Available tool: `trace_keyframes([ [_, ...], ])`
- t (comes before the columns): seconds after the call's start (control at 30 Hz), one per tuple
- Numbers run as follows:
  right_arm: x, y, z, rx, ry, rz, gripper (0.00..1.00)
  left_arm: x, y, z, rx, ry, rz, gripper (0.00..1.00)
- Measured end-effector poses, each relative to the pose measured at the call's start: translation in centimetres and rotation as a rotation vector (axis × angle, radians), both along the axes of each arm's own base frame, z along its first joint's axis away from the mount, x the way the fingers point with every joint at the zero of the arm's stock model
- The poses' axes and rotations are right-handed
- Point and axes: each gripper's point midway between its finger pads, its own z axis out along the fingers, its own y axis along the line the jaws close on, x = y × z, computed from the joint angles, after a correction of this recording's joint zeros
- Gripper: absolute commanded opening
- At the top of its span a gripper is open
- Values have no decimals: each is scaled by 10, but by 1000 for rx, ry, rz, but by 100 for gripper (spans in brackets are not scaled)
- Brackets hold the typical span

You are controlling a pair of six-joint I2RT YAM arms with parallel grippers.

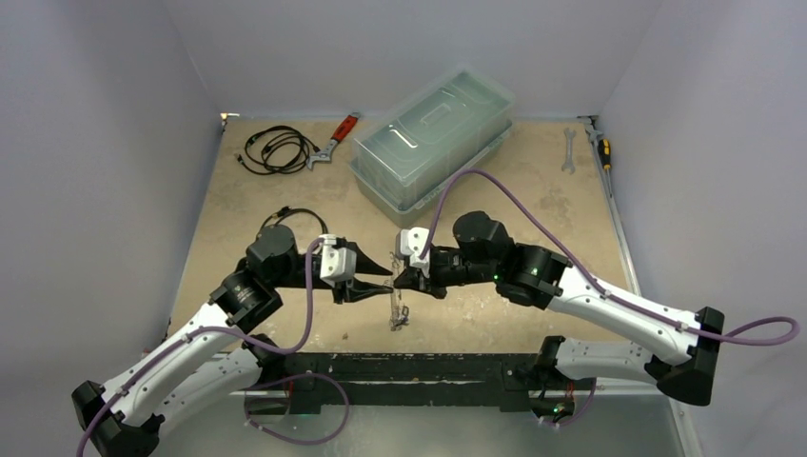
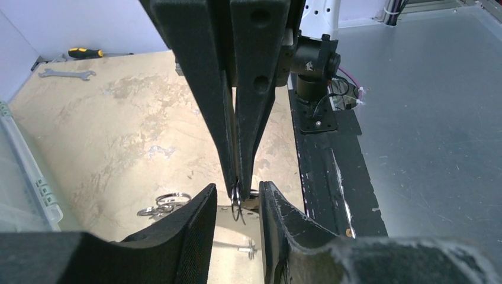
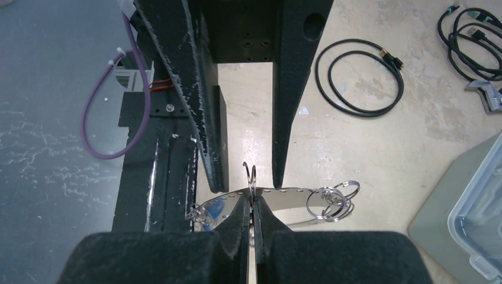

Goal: Put the keys on the keyring

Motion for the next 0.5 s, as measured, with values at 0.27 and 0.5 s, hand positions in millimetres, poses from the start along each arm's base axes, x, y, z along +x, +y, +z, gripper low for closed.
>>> trace_keyframes([
  [0.27,-6,-2,10,33,-9,24,0,1,-1,-4,9,17,0,26],
  [0.5,-8,-4,7,23,-2,31,0,1,-5,-9,21,42,-17,20],
])
